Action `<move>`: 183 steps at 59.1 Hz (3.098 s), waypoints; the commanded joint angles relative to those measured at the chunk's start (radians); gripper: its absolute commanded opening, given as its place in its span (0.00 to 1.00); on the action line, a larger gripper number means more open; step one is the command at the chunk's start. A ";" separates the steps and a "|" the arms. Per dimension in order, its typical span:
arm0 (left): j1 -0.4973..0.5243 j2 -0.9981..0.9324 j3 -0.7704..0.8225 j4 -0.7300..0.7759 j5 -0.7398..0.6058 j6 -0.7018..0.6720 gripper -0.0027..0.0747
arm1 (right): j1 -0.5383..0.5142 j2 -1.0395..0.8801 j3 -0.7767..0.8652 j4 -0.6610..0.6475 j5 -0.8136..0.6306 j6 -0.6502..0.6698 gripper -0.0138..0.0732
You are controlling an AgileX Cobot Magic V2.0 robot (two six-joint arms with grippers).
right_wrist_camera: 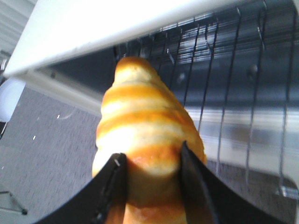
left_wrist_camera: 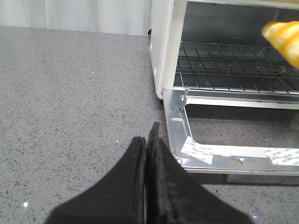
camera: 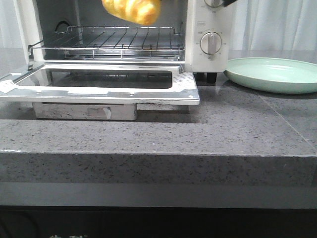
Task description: Put bread in oven
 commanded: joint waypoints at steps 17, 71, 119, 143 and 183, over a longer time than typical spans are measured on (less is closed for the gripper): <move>0.003 0.005 -0.026 -0.006 -0.082 -0.010 0.01 | 0.001 0.150 -0.201 0.025 -0.071 -0.017 0.23; 0.003 0.005 -0.026 -0.006 -0.082 -0.010 0.01 | 0.001 0.044 -0.199 -0.066 0.010 -0.017 0.70; 0.003 0.005 -0.026 -0.006 -0.082 -0.010 0.01 | -0.097 -0.395 0.078 -0.358 0.340 -0.017 0.08; 0.003 0.005 -0.026 -0.006 -0.082 -0.010 0.01 | -0.109 -0.839 0.469 -0.532 0.254 -0.017 0.08; 0.003 0.005 -0.026 -0.006 -0.082 -0.010 0.01 | -0.109 -1.292 0.749 -0.622 0.211 -0.017 0.08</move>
